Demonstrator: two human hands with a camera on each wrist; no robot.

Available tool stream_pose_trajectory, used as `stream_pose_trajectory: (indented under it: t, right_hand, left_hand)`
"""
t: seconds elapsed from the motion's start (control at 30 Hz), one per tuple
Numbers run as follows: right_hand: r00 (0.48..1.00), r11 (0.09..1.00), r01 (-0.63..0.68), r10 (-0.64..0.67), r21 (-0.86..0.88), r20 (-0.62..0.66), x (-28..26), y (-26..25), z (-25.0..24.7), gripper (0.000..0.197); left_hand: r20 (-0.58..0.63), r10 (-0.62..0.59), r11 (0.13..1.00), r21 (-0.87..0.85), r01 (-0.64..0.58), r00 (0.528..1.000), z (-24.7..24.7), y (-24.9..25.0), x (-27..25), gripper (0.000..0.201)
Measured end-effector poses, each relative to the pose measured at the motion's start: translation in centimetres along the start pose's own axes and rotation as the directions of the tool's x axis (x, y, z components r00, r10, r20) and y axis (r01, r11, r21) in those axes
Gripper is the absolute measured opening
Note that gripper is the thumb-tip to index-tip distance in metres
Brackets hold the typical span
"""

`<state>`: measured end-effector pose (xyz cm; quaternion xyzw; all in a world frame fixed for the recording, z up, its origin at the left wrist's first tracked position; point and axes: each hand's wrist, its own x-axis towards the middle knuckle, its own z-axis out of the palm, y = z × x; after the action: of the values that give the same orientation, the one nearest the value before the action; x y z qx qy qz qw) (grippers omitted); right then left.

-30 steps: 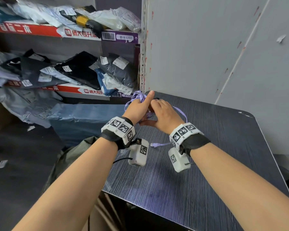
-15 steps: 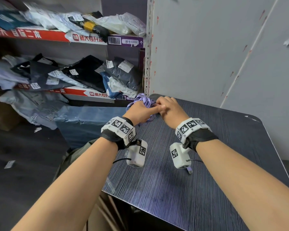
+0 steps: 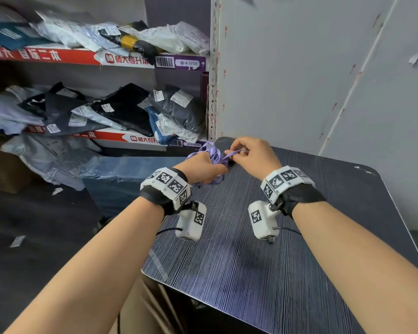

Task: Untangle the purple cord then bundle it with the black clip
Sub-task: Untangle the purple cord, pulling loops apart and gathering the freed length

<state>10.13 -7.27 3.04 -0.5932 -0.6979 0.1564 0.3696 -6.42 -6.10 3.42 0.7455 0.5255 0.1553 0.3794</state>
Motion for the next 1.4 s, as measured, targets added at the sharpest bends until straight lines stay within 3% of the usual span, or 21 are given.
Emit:
stream_pose_trajectory:
  t: [0.13, 0.23, 0.4, 0.63, 0.77, 0.87, 0.97, 1.17, 1.3, 1.4]
  right_hand:
    - [1.0, 1.0, 0.014, -0.014, -0.013, -0.011, -0.1, -0.5, -0.1, 0.006]
    - [0.995, 0.995, 0.098, -0.099, 0.016, 0.014, -0.3, -1.4, -0.4, 0.017]
    - [0.973, 0.974, 0.225, -0.225, 0.012, 0.056, -0.3, -2.3, -1.0, 0.014]
    - [0.935, 0.936, 0.351, -0.352, -0.023, -0.05, -0.6, -2.3, -1.9, 0.019]
    - [0.902, 0.911, 0.409, -0.413, -0.055, -0.126, -0.5, -2.3, -2.6, 0.018]
    - [0.918, 0.93, 0.365, -0.367, -0.038, -0.15, 0.0, -2.1, -2.7, 0.015]
    - [0.954, 0.968, 0.249, -0.241, 0.022, -0.179, 0.6, -1.1, -2.4, 0.011]
    - [0.987, 0.972, 0.095, -0.063, 0.217, -0.149, 0.4, 0.6, -1.1, 0.017]
    - [1.0, 0.933, 0.028, -0.028, 0.36, -0.005, -0.1, 1.6, -0.1, 0.023]
    - [0.999, 0.903, -0.037, 0.018, 0.429, 0.048, -0.5, 2.9, 1.0, 0.021]
  left_hand:
    - [0.031, 0.022, 0.993, -0.117, -0.018, 0.999, 0.7, 0.2, 0.7, 0.043]
    - [0.053, 0.039, 0.986, -0.162, -0.03, 0.998, 1.1, 0.2, 1.0, 0.046]
    - [0.05, 0.053, 0.961, -0.276, -0.037, 0.997, 1.3, 0.4, 1.1, 0.03]
    - [-0.023, 0.023, 0.933, -0.358, -0.03, 0.999, 1.4, 0.4, 1.8, 0.026]
    - [-0.059, 0.023, 0.961, -0.274, -0.039, 0.998, 1.2, 0.3, 1.8, 0.036]
    - [0.009, 0.056, 0.957, -0.286, -0.052, 0.998, 1.6, 0.8, 1.3, 0.038]
    - [0.013, 0.149, 0.932, -0.337, -0.136, 0.989, 1.6, 1.5, 0.6, 0.043]
    - [0.029, 0.244, 0.816, -0.546, -0.189, 0.969, 0.5, 1.9, -0.2, 0.042]
    - [0.003, 0.281, 0.716, -0.666, -0.208, 0.96, -0.2, 2.0, -0.6, 0.044]
    - [0.023, 0.331, 0.7, -0.677, -0.229, 0.943, -0.6, 2.7, -1.1, 0.052]
